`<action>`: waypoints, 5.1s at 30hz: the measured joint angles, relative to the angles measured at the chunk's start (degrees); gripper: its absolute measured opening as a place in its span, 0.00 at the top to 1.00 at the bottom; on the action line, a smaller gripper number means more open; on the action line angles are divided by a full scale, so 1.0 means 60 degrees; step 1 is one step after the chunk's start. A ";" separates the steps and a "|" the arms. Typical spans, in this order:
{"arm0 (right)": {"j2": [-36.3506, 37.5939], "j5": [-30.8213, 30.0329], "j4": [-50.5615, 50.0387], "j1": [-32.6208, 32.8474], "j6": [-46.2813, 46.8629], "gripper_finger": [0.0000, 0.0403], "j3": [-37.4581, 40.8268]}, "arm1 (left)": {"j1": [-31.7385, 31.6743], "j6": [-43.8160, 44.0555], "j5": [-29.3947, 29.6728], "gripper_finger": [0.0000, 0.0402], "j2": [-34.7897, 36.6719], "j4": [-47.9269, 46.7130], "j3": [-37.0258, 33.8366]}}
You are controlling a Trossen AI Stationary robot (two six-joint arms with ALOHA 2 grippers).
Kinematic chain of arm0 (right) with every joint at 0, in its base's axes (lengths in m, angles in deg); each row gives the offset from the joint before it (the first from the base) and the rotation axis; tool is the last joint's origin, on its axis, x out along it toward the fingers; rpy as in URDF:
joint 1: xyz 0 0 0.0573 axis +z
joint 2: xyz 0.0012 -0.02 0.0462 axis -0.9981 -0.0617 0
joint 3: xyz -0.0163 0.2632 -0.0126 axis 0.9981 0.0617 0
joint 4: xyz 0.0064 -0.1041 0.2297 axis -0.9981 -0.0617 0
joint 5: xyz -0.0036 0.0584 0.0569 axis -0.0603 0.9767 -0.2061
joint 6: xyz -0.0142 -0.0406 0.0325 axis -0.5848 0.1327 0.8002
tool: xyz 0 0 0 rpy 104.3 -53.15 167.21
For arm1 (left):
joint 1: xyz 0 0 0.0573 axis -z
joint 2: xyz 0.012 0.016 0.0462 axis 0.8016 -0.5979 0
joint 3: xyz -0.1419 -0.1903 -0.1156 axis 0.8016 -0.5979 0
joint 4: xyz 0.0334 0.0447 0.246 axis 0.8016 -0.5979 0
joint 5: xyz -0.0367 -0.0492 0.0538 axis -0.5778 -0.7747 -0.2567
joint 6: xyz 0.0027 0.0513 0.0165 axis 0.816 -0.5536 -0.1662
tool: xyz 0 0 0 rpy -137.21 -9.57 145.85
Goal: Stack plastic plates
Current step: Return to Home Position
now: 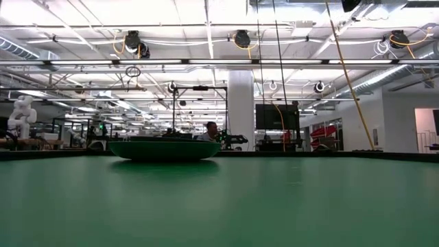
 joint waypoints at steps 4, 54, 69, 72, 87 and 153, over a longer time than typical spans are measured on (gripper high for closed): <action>0.0153 -0.0005 -0.0118 0.0056 -0.0569 1.00 0.0000 | 0.0511 0.0775 0.0014 0.99 0.1335 0.2289 -0.3248; 0.3074 0.0760 0.5069 0.0052 -0.0118 1.00 0.7386 | 0.6910 0.3957 0.7671 0.99 0.8954 1.2552 -1.9006; 0.3096 0.0698 0.4850 0.0020 -0.0172 1.00 0.7486 | 0.7391 0.2173 0.7752 0.99 0.9135 1.6189 -2.0160; 0.3097 0.0702 0.4678 0.0020 -0.0194 1.00 0.7493 | 0.7398 0.1766 0.7244 0.99 0.9360 1.6359 -2.0160; 0.3504 0.0701 0.4231 0.0018 0.0072 1.00 0.7508 | 0.6439 -0.0307 0.5661 0.99 1.2911 1.4457 -2.0160; 0.5903 0.3008 0.2906 -0.1423 0.0353 0.98 0.7515 | 0.1409 -0.0455 0.0976 0.99 1.5474 1.0955 -2.0142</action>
